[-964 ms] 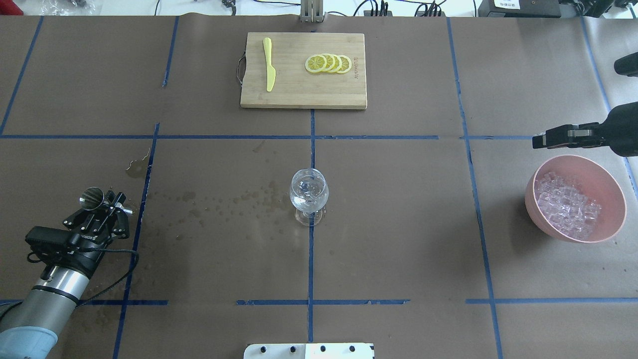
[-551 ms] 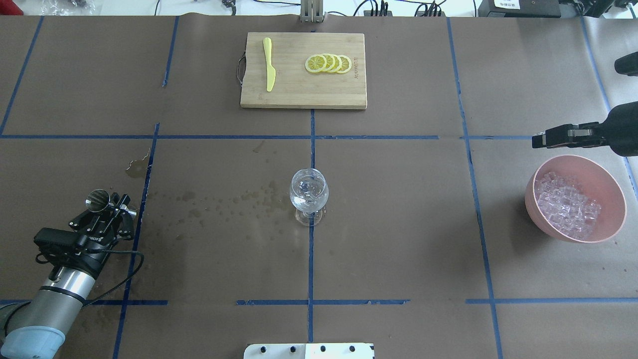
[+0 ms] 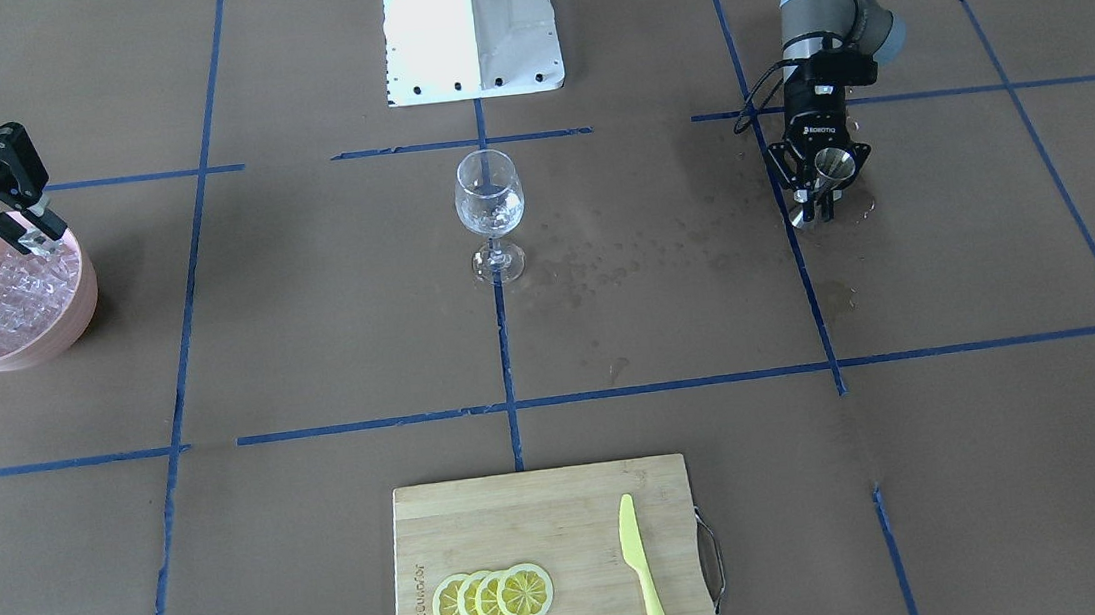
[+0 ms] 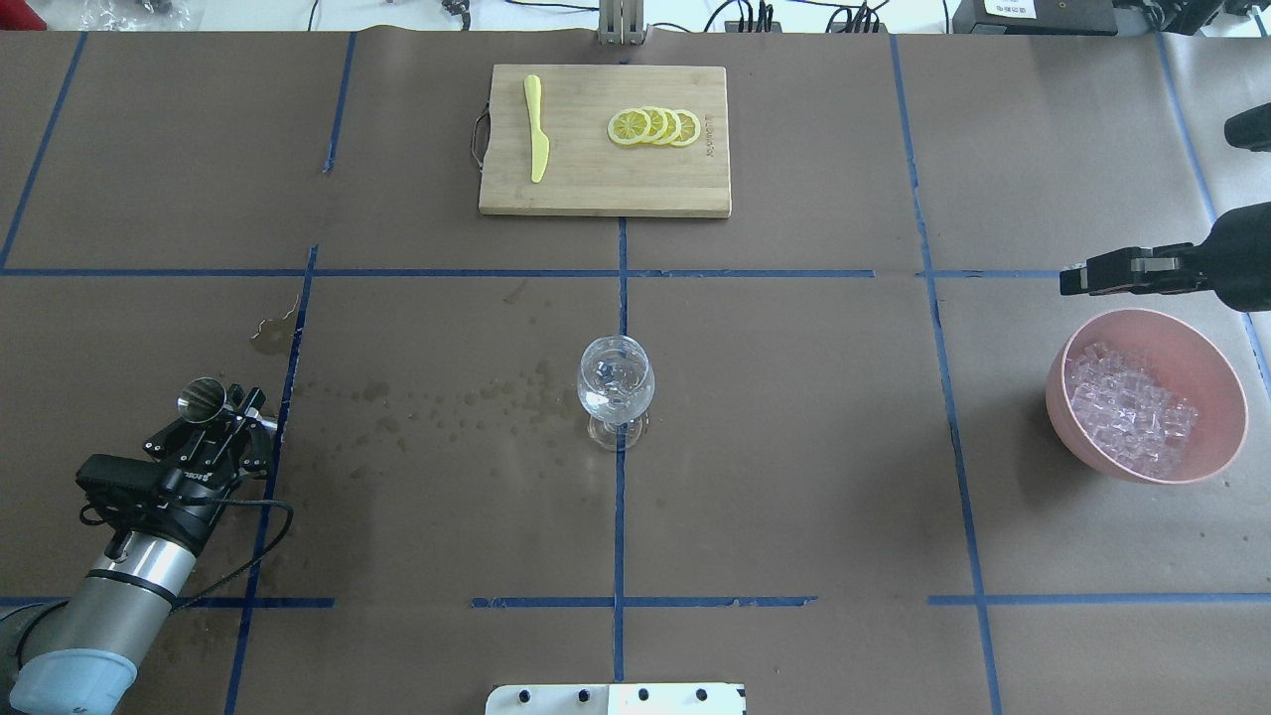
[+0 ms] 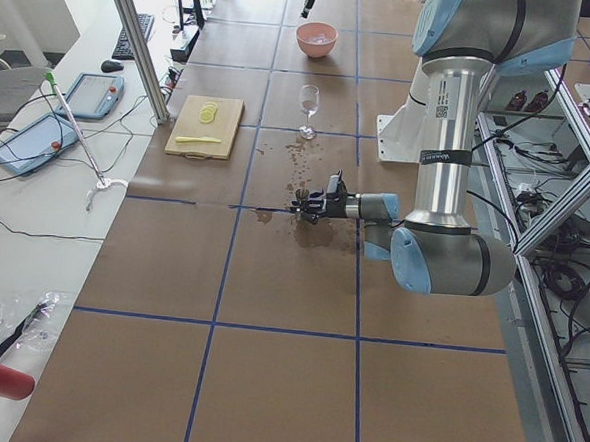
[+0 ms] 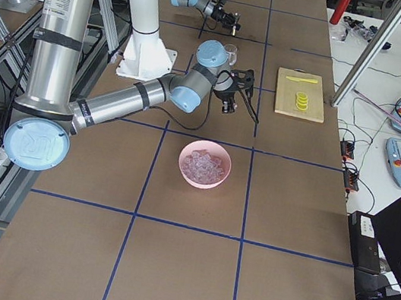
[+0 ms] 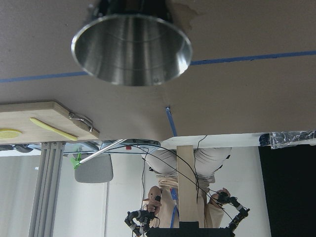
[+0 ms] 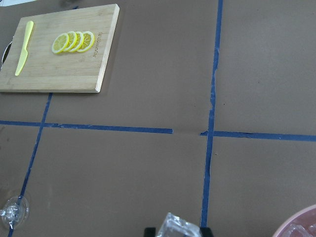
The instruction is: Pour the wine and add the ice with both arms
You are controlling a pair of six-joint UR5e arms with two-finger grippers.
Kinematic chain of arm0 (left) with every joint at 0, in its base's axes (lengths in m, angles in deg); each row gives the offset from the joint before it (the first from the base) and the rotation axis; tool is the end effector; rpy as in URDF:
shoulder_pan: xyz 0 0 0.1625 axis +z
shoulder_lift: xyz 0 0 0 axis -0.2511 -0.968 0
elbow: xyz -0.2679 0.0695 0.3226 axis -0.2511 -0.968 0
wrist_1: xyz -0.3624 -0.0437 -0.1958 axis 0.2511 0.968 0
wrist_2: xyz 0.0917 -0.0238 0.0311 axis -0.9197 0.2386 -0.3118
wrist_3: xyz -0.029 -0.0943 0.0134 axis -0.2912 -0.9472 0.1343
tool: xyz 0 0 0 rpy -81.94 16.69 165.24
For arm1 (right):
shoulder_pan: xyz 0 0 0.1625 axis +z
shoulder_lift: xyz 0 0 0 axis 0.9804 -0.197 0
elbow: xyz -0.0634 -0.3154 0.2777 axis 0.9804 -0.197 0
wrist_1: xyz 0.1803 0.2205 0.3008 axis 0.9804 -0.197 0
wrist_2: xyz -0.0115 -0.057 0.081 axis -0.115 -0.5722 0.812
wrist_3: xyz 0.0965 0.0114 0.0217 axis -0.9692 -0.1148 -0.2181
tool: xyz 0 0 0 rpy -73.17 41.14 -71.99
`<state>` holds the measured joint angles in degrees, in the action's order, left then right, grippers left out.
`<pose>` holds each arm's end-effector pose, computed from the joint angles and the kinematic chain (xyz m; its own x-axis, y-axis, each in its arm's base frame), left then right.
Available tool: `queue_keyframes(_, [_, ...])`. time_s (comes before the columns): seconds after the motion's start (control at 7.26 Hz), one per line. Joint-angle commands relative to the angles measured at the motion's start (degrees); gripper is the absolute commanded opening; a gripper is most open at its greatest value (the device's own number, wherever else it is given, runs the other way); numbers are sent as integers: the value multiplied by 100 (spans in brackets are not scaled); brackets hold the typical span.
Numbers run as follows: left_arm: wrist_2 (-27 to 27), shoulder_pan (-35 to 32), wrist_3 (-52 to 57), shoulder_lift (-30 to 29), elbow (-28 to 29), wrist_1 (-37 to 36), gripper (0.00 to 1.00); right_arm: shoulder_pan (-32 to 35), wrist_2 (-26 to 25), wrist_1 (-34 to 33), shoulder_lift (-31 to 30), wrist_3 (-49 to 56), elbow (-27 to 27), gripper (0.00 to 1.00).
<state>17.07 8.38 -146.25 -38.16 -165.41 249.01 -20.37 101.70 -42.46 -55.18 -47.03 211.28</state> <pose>0.4126 -0.2692 0.5461 0.7128 0.1516 -0.6848 0.6289 0.2942 0.7197 -0.1597 -0.4067 0.3687 0.4792 -0.1165 0.8699 -0.2269 0.9410 0.2510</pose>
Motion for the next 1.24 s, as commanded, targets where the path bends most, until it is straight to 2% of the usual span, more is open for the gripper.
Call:
queue_keyframes(0.0, [3, -7, 122, -1, -5, 15, 44, 0, 2, 7, 0, 0, 0, 0])
queue_keyframes(0.14, [3, -16, 140, 26, -40, 15, 46, 0, 2, 7, 0, 0, 9, 0])
queue_keyframes(0.28, [3, -16, 175, 52, -58, 15, 65, 0, 2, 7, 0, 0, 9, 0])
queue_keyframes(0.41, [12, -25, 271, 61, -84, 41, 100, 0, 2, 7, 9, 0, 9, 0])
queue_keyframes(0.69, [56, -25, 272, 78, -84, 313, 100, 0, 2, 7, 26, 0, 35, 0])
queue_keyframes(1.1, [581, -25, 263, 96, -215, 411, 100, 0, 28, 7, 18, 0, 53, 0])
